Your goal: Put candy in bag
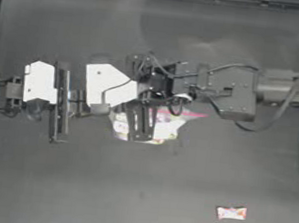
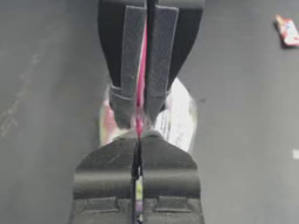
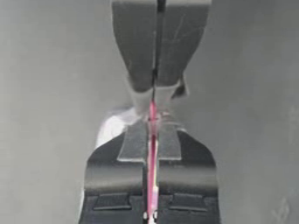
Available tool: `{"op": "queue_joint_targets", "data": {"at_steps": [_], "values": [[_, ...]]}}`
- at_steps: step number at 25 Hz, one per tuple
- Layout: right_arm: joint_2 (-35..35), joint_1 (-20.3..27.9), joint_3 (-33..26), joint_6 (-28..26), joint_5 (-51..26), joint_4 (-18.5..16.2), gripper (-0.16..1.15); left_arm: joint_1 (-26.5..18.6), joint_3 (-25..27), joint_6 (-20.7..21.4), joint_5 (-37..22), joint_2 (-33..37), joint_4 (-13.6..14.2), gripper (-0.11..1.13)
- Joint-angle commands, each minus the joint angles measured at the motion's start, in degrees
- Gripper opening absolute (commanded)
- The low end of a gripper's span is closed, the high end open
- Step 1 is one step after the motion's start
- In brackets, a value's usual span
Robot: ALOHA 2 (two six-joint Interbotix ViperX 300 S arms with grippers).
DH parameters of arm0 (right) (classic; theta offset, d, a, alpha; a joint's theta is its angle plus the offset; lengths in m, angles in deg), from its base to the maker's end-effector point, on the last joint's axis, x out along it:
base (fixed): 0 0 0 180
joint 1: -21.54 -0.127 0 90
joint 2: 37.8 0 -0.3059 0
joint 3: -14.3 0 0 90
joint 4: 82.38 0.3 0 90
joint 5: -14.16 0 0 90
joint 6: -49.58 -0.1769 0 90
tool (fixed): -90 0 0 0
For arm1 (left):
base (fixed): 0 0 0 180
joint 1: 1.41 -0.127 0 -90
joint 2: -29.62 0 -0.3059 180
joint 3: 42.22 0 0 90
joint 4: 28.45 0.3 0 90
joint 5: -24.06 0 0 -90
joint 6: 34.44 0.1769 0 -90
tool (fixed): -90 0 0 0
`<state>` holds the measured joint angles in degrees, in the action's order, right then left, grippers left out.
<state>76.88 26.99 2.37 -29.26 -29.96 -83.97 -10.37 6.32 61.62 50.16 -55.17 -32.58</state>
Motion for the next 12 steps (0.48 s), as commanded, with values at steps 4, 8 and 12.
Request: {"op": "queue_joint_targets", "data": {"at_steps": [4,8,12], "values": [[-3.87,0.26,2.02,-1.76,-0.44,-0.35,0.06,0.0,-0.62,0.09,0.26,2.11,0.09,0.03],[-5.54,0.44,4.39,-2.72,-0.44,-0.35,0.06,-0.09,-0.62,0.09,0.26,2.11,0.18,0.03],[-7.21,0.7,7.03,-3.87,-0.53,-0.35,0.06,-0.09,-0.62,0.18,0.35,2.2,0.18,0.03]]}}
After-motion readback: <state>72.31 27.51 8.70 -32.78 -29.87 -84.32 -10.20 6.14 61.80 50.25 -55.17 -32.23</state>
